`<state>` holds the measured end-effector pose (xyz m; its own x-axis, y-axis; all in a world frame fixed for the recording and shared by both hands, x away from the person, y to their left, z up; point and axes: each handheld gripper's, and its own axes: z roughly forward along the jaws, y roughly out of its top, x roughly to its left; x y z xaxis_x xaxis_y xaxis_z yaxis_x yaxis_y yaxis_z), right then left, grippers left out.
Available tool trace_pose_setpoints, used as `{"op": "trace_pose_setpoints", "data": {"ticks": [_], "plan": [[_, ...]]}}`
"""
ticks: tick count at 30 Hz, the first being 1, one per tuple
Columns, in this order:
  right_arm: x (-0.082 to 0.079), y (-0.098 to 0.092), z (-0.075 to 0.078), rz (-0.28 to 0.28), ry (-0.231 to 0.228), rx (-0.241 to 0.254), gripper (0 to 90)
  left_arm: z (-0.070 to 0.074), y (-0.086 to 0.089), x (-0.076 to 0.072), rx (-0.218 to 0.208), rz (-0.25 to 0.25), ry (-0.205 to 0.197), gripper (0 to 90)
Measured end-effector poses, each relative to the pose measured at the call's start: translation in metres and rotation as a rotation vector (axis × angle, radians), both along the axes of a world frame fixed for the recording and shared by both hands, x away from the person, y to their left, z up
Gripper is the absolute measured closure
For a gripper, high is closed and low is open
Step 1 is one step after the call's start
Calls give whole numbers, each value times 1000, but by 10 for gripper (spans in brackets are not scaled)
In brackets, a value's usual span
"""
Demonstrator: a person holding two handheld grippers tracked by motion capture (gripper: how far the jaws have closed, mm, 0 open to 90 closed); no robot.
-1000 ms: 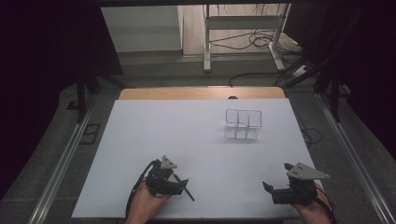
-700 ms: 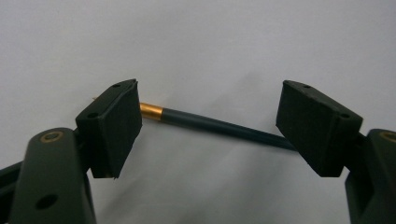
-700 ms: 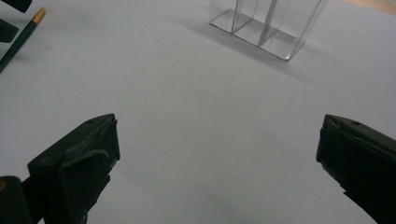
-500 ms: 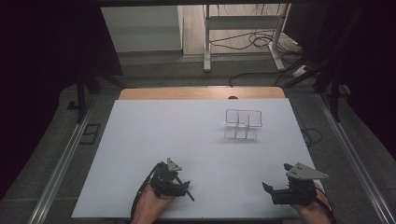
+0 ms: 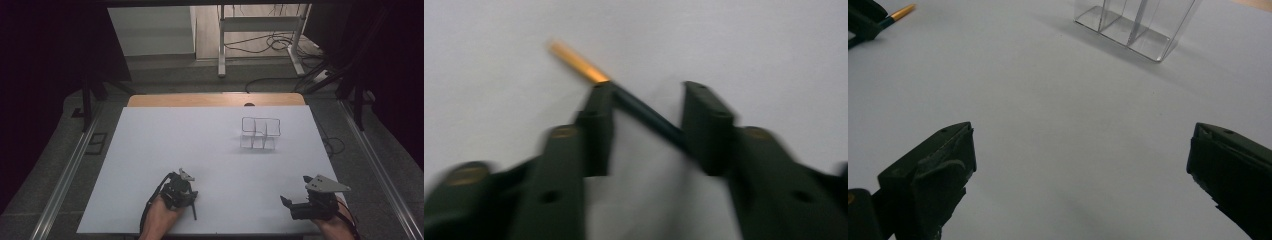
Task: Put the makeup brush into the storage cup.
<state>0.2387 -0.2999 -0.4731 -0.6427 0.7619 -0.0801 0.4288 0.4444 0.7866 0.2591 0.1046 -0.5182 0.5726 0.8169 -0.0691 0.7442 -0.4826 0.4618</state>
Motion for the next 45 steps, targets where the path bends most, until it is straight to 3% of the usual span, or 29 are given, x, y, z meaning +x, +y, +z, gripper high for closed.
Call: {"op": "trace_pose_setpoints", "data": {"ticks": [1, 2, 5, 17, 30, 45], "plan": [[0, 0, 0, 2, 0, -1, 0, 1, 4, 4, -18, 4, 37, 835], [0, 0, 0, 2, 1, -1, 0, 2, 4, 5, -16, 3, 47, 836], [0, 0, 0, 4, 3, 0, 0, 2, 3, 5, -6, -5, 49, 838], [0, 1, -1, 12, 7, -3, 3, 4, 5, 5, -36, -29, 51, 838], [0, 1, -1, 18, 8, -1, 5, 14, 10, 1, -92, -51, 19, 837], [0, 2, 0, 32, 11, 9, 15, 32, 20, -8, -223, -78, -75, 837]]}}
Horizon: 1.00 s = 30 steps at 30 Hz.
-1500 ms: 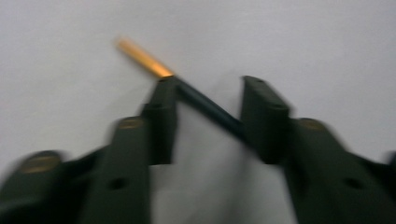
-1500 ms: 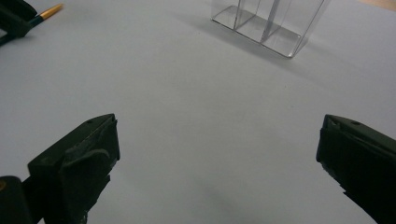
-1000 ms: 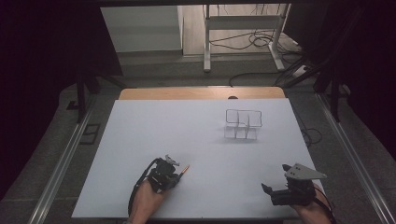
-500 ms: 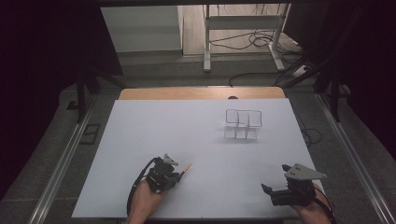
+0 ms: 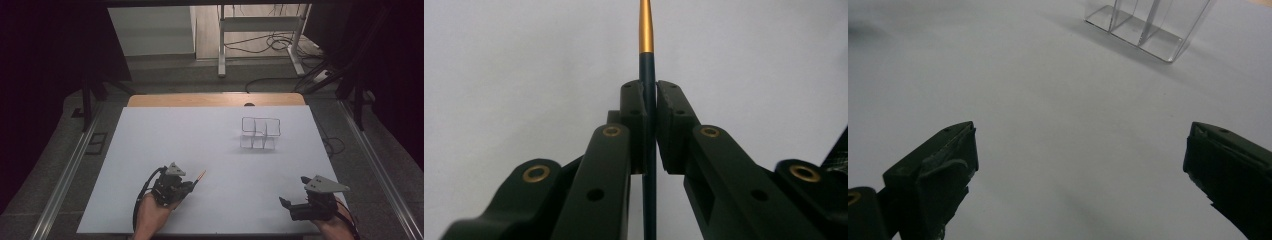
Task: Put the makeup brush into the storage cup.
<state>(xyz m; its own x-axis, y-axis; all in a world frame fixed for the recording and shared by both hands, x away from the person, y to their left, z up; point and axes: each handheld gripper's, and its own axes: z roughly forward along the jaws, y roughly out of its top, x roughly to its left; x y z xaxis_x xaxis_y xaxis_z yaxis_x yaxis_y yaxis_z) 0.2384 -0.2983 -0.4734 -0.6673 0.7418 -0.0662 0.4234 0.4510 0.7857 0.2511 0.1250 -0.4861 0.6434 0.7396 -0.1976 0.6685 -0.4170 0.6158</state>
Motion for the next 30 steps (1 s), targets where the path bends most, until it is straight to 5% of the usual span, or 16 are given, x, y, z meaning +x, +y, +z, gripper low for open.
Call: {"op": "trace_pose_setpoints", "data": {"ticks": [30], "plan": [[-1, 9, 5, 26, 23, 71, 21, 24, 10, -22, -249, -76, -187, 837]]}}
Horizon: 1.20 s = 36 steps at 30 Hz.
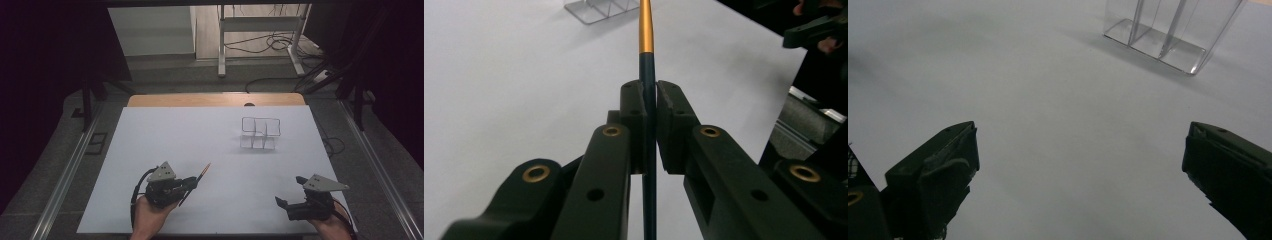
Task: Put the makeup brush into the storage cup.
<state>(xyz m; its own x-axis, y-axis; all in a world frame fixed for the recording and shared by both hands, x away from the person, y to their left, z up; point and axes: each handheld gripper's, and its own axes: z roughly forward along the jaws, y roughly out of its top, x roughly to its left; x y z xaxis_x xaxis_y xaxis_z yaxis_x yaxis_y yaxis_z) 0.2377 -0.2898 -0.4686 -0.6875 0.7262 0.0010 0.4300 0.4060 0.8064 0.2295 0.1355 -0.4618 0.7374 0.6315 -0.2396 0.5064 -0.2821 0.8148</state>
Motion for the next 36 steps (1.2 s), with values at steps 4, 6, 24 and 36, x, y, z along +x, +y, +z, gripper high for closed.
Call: {"op": "trace_pose_setpoints", "data": {"ticks": [4, 6, 24, 36], "plan": [[0, 4, 1, 7, 4, -7, 24, -2, -2, -1, -25, -21, -12, 837], [0, 6, 1, 10, 8, -8, 26, -3, -3, -1, -29, -27, -18, 837], [5, 32, 4, 90, 52, 51, 26, -9, -8, -1, -111, -40, -30, 837], [14, 60, 13, 135, 108, 131, 17, -12, -12, 1, -141, -35, -39, 837]]}}
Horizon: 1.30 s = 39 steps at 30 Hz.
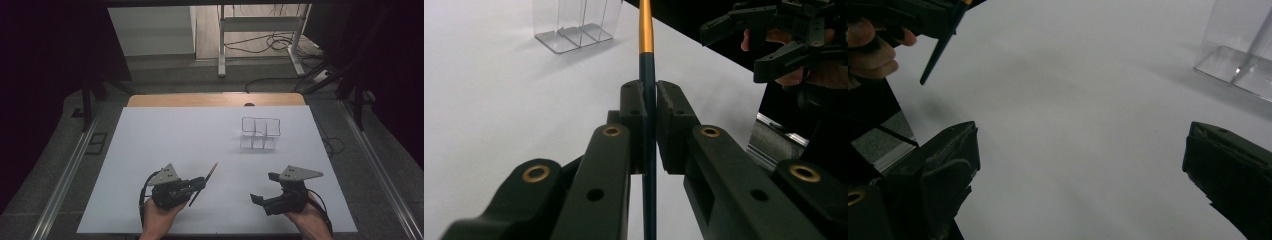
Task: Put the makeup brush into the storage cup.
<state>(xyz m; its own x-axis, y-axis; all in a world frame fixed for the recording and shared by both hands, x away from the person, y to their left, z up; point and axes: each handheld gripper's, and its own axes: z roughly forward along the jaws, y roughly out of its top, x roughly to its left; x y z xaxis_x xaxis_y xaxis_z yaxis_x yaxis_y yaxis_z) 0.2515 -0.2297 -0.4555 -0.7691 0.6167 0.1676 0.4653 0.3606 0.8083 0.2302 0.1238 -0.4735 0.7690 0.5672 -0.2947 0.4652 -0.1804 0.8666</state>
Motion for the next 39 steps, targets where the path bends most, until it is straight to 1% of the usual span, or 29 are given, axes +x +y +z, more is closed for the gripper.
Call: {"op": "trace_pose_setpoints", "data": {"ticks": [1, 2, 4, 6, 11, 12, 13, 15, 17, 19, 20, 21, 23, 24, 26, 27, 28, 31, 36, 39], "plan": [[0, 0, 0, 0, 0, 0, 17, 0, 0, 0, 0, 0, 0, 837], [2, 5, 1, 9, 5, 2, 5, 0, 0, 0, -3, 3, -2, 837], [5, 9, 3, 9, 10, 13, 3, 0, 0, 0, -4, 2, -3, 837], [8, 12, 4, 9, 25, 35, 1, 0, -1, 0, -6, 5, -11, 837], [14, 20, 8, 24, 40, 54, 0, 0, -2, 0, -4, 5, -16, 837], [17, 25, 10, 37, 63, 79, 0, 0, -3, 0, -3, 4, -19, 837], [17, 25, 10, 37, 63, 79, 0, 0, -3, 0, -3, 4, -19, 837], [19, 34, 14, 49, 74, 71, 15, -1, -4, -1, 3, 0, -22, 837], [20, 36, 14, 55, 80, 75, 29, -1, -5, -1, 5, -1, -23, 837], [23, 40, 15, 67, 95, 83, 49, -1, -6, -1, 10, -4, -24, 837], [25, 44, 15, 75, 104, 85, 75, -1, -7, -2, 16, -6, -28, 837], [25, 44, 15, 75, 104, 85, 75, -1, -7, -2, 16, -6, -28, 837], [28, 49, 16, 78, 113, 90, 119, -1, -9, -2, 21, -7, -32, 837], [28, 49, 16, 78, 113, 90, 119, -1, -9, -2, 24, -7, -35, 837], [30, 54, 17, 88, 121, 97, 163, 0, -10, -3, 29, -6, -42, 837], [30, 54, 17, 88, 121, 97, 163, 0, -11, -3, 30, -9, -42, 837], [31, 58, 18, 94, 121, 97, 192, -1, -12, -4, 37, -6, -47, 837], [32, 62, 18, 101, 120, 100, 218, -1, -14, -4, 39, -7, -51, 837], [33, 70, 20, 120, 117, 100, 307, -3, -18, -5, 51, -7, -67, 837], [34, 73, 20, 136, 125, 104, 357, -4, -21, -5, 55, -6, -74, 837]]}}
